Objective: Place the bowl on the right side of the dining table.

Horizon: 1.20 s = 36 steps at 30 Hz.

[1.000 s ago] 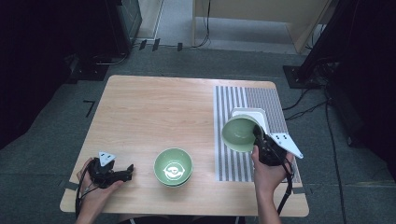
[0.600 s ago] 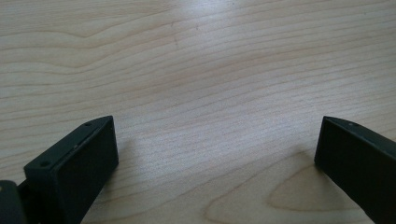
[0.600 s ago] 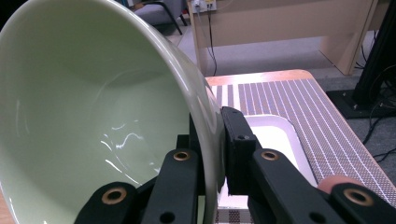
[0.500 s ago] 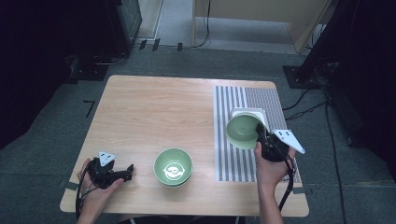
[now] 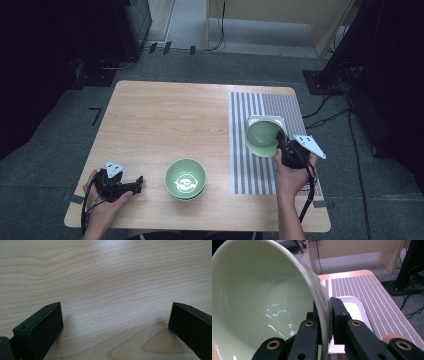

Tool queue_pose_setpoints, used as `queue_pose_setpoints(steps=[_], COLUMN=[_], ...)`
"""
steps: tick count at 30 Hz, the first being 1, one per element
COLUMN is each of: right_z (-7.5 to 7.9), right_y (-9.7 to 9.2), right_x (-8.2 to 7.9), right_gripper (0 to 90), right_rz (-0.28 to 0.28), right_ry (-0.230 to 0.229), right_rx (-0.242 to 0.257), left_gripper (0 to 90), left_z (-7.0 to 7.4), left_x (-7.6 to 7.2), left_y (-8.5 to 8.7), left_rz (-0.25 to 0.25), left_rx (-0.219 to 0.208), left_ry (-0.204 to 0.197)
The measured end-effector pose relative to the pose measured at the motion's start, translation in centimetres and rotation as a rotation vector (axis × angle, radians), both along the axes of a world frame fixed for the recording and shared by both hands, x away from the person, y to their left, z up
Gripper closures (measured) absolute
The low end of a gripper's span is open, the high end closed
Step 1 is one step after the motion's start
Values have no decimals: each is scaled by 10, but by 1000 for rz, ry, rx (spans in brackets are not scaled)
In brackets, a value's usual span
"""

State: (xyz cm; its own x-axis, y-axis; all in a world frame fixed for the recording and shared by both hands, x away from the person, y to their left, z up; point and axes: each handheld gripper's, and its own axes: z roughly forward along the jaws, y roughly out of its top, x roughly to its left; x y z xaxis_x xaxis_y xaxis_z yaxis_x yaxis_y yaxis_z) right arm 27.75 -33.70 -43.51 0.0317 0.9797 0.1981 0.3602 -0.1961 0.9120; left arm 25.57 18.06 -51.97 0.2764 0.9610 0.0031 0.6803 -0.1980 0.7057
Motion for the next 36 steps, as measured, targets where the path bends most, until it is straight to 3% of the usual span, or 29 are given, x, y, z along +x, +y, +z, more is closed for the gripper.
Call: queue_pose_setpoints(steps=[15, 36], right_z=[-12, -39], right_y=[-13, -25], right_x=[17, 47], right_gripper=[843, 843], right_rz=[-41, -96], right_ry=[53, 167], right_rx=[9, 4], left_gripper=[0, 0], left_z=[0, 0], left_x=[0, 0], left_y=[0, 0], left_rz=[0, 1], left_rx=[0, -1], left_ry=[0, -1])
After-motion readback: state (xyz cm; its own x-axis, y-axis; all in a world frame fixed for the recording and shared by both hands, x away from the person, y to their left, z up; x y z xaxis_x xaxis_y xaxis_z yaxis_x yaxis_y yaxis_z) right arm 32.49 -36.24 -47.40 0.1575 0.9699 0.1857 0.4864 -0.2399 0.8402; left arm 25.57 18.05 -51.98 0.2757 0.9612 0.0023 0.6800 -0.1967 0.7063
